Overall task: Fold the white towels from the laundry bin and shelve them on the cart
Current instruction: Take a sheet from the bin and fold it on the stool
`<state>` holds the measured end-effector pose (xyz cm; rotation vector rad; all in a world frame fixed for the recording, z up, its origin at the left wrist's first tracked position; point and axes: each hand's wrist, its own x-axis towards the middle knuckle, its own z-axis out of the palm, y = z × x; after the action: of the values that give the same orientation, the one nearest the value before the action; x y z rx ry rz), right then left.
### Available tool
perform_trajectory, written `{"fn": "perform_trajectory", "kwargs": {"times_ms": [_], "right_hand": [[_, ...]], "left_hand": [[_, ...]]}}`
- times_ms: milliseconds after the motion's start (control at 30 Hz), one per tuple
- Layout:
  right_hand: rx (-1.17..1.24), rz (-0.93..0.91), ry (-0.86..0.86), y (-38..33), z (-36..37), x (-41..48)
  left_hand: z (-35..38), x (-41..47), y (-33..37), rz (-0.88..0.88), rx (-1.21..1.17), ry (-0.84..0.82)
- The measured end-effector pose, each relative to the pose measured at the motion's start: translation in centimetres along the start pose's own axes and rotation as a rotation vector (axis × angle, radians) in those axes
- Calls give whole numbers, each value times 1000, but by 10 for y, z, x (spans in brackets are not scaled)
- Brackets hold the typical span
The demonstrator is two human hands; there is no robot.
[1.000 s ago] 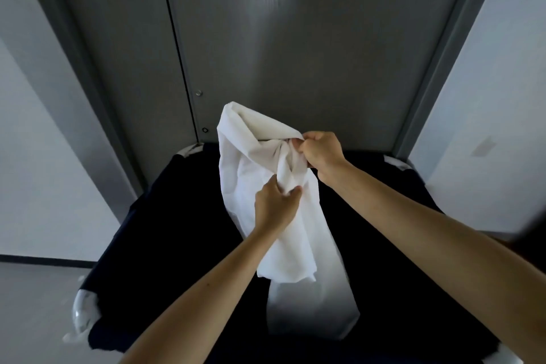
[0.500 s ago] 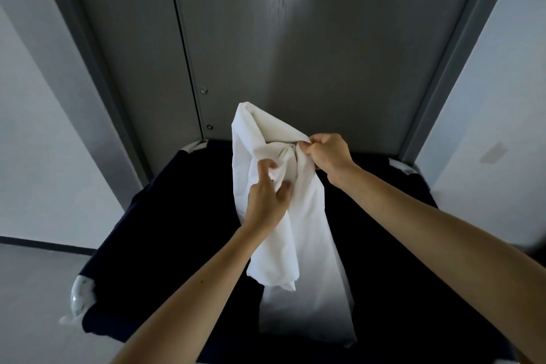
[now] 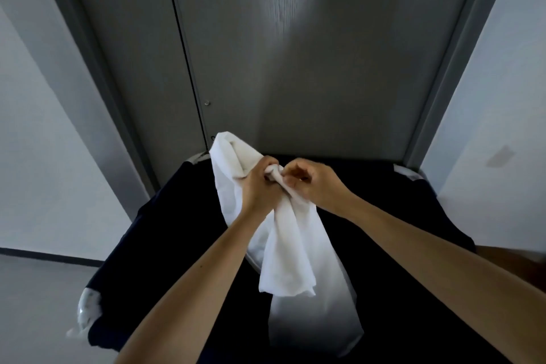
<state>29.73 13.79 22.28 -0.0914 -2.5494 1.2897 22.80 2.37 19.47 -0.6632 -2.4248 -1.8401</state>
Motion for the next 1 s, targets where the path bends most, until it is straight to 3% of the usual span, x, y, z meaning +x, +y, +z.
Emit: {"fn": "perform_trajectory", "kwargs": {"times_ms": [67, 167, 300, 400, 667, 800, 900, 1000], "right_hand": [[-25, -10, -7, 16, 5, -7], [-71, 129, 58, 37, 11, -15], [-155, 349, -171, 58, 19, -27], [-99, 373, -106, 63, 17, -31], [-273, 192, 240, 30, -12, 8], [-326, 138, 205, 22, -24, 19], [-346, 82, 155, 7, -22, 29], [-406, 22, 115, -7, -18, 32]], "left_hand": [[-8, 5, 3, 21, -49, 68], [-21, 15, 20, 56, -145, 190], [-39, 34, 42, 7, -412, 331], [-54, 44, 50, 30, -375, 354], [-73, 31, 12, -12, -130, 261], [-63, 15, 4, 34, -19, 127], [-51, 7, 6, 91, 67, -67], [-32, -5, 8, 14, 139, -229]]}}
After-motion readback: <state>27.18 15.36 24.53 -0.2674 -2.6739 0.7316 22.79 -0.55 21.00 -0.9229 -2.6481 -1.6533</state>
